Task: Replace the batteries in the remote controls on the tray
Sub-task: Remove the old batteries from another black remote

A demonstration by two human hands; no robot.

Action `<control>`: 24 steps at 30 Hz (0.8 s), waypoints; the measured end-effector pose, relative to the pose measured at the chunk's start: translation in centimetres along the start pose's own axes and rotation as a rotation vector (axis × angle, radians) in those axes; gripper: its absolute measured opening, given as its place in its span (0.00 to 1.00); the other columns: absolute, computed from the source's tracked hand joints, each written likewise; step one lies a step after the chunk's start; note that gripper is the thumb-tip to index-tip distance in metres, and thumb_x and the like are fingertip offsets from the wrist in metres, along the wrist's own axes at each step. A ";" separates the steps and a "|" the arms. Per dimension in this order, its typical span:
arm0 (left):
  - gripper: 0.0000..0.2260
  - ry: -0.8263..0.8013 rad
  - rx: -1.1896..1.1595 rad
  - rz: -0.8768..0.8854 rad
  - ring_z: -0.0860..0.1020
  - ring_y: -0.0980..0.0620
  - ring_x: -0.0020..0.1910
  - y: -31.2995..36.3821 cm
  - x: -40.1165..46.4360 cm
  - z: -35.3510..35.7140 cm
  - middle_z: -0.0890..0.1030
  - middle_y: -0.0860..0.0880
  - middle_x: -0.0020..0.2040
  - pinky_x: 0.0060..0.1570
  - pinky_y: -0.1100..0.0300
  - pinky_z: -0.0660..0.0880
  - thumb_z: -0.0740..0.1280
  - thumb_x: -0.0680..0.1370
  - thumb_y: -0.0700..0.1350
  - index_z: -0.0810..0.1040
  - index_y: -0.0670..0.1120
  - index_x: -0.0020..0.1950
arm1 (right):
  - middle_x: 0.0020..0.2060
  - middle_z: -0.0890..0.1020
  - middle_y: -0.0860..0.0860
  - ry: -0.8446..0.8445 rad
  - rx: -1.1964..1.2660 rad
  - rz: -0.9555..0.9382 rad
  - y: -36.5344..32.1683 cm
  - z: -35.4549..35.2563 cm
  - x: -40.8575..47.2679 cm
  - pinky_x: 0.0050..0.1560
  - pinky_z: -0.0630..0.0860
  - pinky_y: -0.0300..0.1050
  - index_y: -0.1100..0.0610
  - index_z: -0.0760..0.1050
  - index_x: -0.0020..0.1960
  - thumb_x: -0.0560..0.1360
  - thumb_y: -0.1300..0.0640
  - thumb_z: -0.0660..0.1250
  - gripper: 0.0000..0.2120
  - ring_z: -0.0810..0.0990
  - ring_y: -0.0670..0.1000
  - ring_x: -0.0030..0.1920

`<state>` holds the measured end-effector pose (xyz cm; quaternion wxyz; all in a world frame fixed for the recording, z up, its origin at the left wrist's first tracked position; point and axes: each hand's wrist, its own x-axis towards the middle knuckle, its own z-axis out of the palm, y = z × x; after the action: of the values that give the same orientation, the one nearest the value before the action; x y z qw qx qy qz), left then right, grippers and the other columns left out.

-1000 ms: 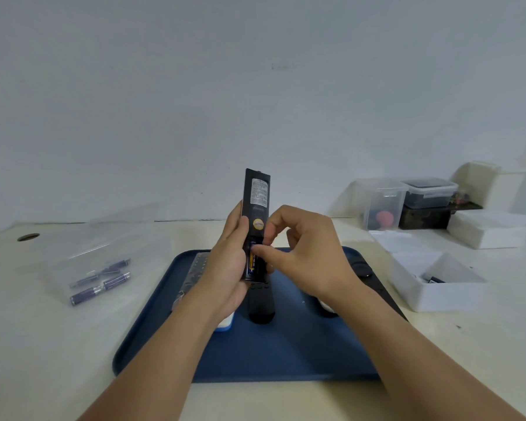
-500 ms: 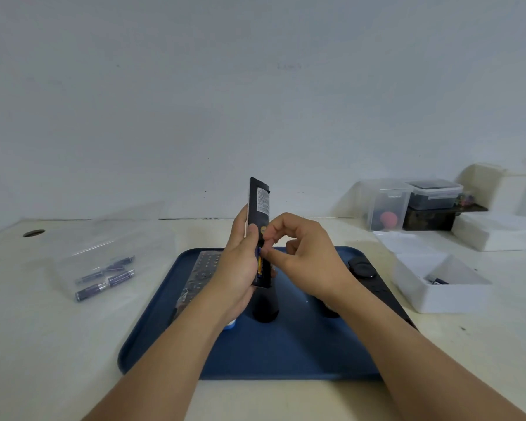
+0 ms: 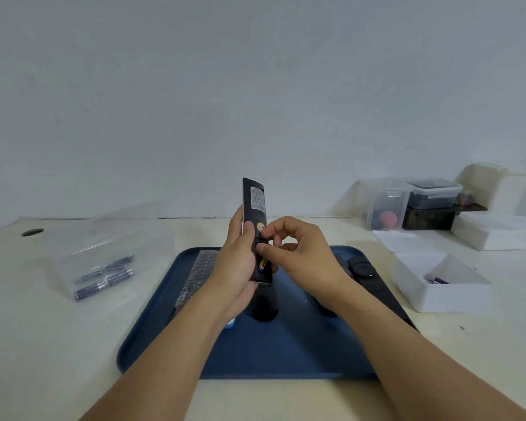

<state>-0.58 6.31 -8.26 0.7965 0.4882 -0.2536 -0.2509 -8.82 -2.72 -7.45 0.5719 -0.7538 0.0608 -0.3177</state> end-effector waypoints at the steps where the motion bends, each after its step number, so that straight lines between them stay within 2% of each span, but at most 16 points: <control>1: 0.18 0.001 -0.002 0.003 0.81 0.47 0.53 0.0 0.0 0.1 0.83 0.51 0.59 0.52 0.47 0.75 0.51 0.88 0.48 0.70 0.66 0.72 | 0.33 0.74 0.50 0.031 0.035 0.045 0.1 0.2 0.1 0.29 0.71 0.36 0.61 0.78 0.49 0.73 0.66 0.74 0.07 0.75 0.49 0.27; 4: 0.18 0.011 0.019 0.024 0.81 0.47 0.56 -0.2 0.0 0.2 0.81 0.51 0.63 0.53 0.46 0.76 0.51 0.88 0.48 0.68 0.66 0.73 | 0.33 0.74 0.51 0.079 0.079 0.164 0.2 0.4 0.1 0.23 0.66 0.32 0.61 0.77 0.49 0.72 0.65 0.75 0.09 0.73 0.45 0.24; 7: 0.17 0.038 0.047 0.057 0.78 0.46 0.51 -0.2 0.1 0.2 0.80 0.44 0.57 0.52 0.46 0.75 0.52 0.88 0.48 0.69 0.66 0.72 | 0.32 0.78 0.45 0.078 0.086 0.274 0.1 0.3 0.1 0.21 0.64 0.35 0.61 0.76 0.47 0.72 0.61 0.76 0.10 0.71 0.41 0.22; 10: 0.17 0.049 0.079 0.068 0.78 0.50 0.49 -0.4 0.1 0.3 0.79 0.43 0.54 0.48 0.51 0.77 0.52 0.88 0.48 0.68 0.65 0.73 | 0.30 0.80 0.41 0.083 0.040 0.283 -0.1 0.0 0.1 0.21 0.62 0.35 0.65 0.77 0.46 0.73 0.62 0.74 0.08 0.70 0.40 0.20; 13: 0.17 0.059 0.068 0.061 0.78 0.50 0.43 -0.3 0.0 0.3 0.80 0.44 0.52 0.39 0.57 0.78 0.52 0.88 0.48 0.67 0.63 0.74 | 0.28 0.79 0.48 0.076 0.105 0.345 -0.7 -0.4 0.2 0.20 0.57 0.36 0.70 0.78 0.49 0.77 0.63 0.70 0.08 0.64 0.44 0.20; 15: 0.16 0.063 0.046 0.052 0.79 0.50 0.42 -0.2 0.0 0.3 0.80 0.44 0.50 0.36 0.58 0.77 0.52 0.88 0.48 0.68 0.61 0.73 | 0.26 0.75 0.50 0.095 0.371 0.494 -1.0 -1.6 0.9 0.19 0.53 0.35 0.66 0.78 0.50 0.80 0.63 0.64 0.06 0.58 0.43 0.21; 17: 0.15 0.066 0.038 0.046 0.80 0.51 0.39 -0.1 0.0 0.2 0.81 0.44 0.50 0.35 0.57 0.77 0.52 0.88 0.48 0.69 0.60 0.73 | 0.28 0.69 0.50 0.120 0.820 0.653 -1.1 -3.7 1.9 0.17 0.53 0.33 0.64 0.76 0.50 0.81 0.66 0.57 0.09 0.57 0.43 0.21; 18: 0.15 0.063 0.038 0.039 0.80 0.51 0.38 -0.3 0.0 0.3 0.81 0.44 0.50 0.35 0.57 0.77 0.52 0.88 0.48 0.69 0.60 0.73 | 0.29 0.67 0.50 0.154 1.009 0.686 -1.1 -5.0 2.2 0.16 0.55 0.33 0.63 0.76 0.50 0.81 0.66 0.55 0.11 0.58 0.44 0.21; 20: 0.16 0.042 0.054 0.032 0.80 0.51 0.39 -0.4 -0.2 0.3 0.81 0.43 0.50 0.35 0.57 0.77 0.53 0.88 0.48 0.69 0.59 0.73 | 0.29 0.66 0.51 0.240 1.180 0.660 -1.2 -7.2 2.6 0.17 0.58 0.33 0.63 0.76 0.48 0.81 0.66 0.53 0.13 0.59 0.45 0.22; 22: 0.16 0.008 0.075 0.012 0.79 0.50 0.40 -0.8 -0.5 0.7 0.81 0.43 0.50 0.35 0.57 0.77 0.53 0.88 0.48 0.68 0.60 0.74 | 0.30 0.65 0.51 0.377 1.081 0.562 -1.4 -9.6 2.4 0.18 0.59 0.34 0.64 0.75 0.49 0.81 0.67 0.53 0.13 0.59 0.45 0.24; 24: 0.17 -0.023 0.106 0.004 0.79 0.50 0.40 -1.0 -0.9 1.0 0.82 0.43 0.50 0.36 0.57 0.78 0.52 0.88 0.47 0.68 0.60 0.74 | 0.30 0.63 0.50 0.510 0.699 0.469 -1.7 -11.6 2.6 0.19 0.58 0.35 0.63 0.75 0.52 0.81 0.69 0.51 0.14 0.57 0.46 0.27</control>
<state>-2.04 5.85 -8.92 0.7670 0.5264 -0.2765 -0.2412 -13.61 -12.88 -3.17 0.8136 -0.3809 0.2566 -0.3565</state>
